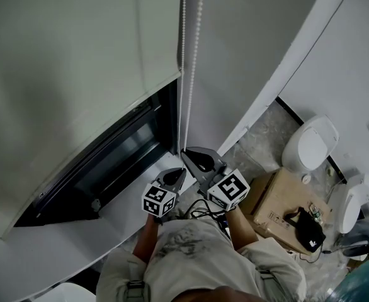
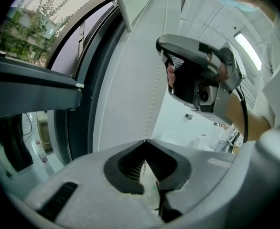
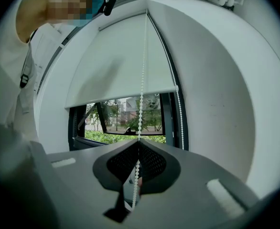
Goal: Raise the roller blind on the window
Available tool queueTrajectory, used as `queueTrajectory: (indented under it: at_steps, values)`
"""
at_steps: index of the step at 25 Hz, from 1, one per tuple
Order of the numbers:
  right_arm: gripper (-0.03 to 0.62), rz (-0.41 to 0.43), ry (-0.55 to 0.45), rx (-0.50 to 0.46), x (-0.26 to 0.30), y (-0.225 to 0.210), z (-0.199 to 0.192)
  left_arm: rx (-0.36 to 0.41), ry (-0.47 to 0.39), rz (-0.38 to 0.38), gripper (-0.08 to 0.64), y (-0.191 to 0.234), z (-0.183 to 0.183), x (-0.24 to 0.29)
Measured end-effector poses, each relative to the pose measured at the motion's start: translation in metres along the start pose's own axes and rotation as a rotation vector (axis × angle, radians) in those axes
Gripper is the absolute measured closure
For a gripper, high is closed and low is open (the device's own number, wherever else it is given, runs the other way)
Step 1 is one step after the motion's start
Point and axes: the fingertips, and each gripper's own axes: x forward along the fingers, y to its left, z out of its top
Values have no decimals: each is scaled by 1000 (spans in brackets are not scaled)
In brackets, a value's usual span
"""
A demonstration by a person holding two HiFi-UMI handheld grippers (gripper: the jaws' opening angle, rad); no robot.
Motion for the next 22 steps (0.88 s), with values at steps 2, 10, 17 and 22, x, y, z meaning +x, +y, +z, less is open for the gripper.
queueTrajectory:
  at_steps: [2, 10, 17, 22]
  values:
    - [583, -3, 16, 6, -1, 2, -8, -4, 19, 4, 546, 1, -9, -1]
    - [583, -9, 39, 34, -3, 9, -26, -16, 29, 11, 545, 5, -28, -4]
    - [582, -13, 31, 34, -4, 8, -24, -16, -5, 15, 519, 2, -19, -13]
    - [583, -17, 28, 31, -3, 8, -24, 6, -71, 21, 478, 3, 17, -31]
